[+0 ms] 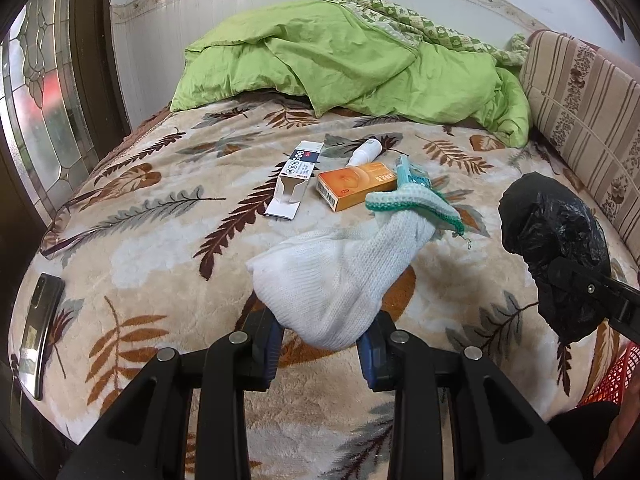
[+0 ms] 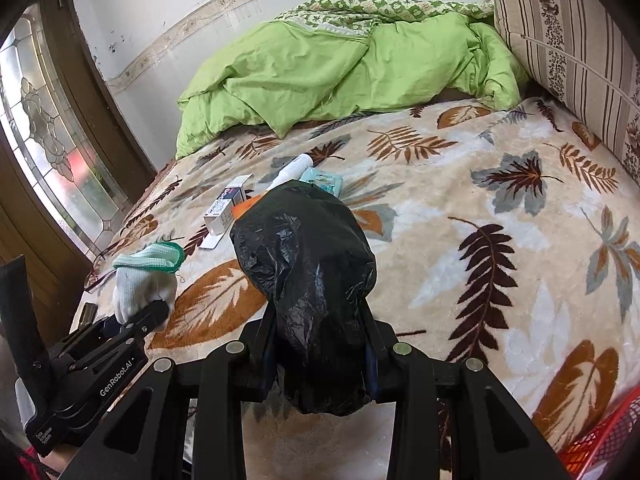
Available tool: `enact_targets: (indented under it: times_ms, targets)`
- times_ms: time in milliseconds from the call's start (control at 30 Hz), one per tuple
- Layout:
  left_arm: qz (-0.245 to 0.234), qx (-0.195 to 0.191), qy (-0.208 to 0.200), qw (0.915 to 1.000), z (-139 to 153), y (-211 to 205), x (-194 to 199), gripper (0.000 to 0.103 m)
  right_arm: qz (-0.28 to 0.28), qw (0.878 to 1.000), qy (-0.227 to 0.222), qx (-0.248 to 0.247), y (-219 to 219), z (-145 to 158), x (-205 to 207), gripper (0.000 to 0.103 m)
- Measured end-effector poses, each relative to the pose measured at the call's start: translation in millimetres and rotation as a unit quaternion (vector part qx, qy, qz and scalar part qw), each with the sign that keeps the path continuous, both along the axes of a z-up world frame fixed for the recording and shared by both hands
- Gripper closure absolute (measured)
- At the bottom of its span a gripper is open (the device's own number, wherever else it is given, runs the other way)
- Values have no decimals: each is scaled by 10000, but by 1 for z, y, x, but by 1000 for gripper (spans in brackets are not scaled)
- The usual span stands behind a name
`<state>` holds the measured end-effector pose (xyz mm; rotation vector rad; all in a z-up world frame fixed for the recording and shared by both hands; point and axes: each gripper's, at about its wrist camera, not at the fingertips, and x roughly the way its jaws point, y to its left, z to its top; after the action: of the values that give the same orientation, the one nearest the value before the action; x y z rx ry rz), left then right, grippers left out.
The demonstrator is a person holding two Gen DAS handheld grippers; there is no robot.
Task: Collect trash
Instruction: 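Lift the black bag with the right tool while the left tool holds the sock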
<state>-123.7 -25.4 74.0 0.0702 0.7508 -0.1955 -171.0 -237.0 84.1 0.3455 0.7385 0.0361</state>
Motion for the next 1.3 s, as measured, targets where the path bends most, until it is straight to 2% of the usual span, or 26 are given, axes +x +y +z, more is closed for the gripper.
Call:
enact_targets:
  times_ms: [1033, 1300]
  targets:
    - [-18, 75, -5, 10000, -6, -2, 3, 72, -13, 9999, -95, 108, -3, 3, -2, 67]
    - [-108, 161, -51, 9998, -1, -8, -7, 72, -65, 9988, -144, 458, -6, 5, -21, 67]
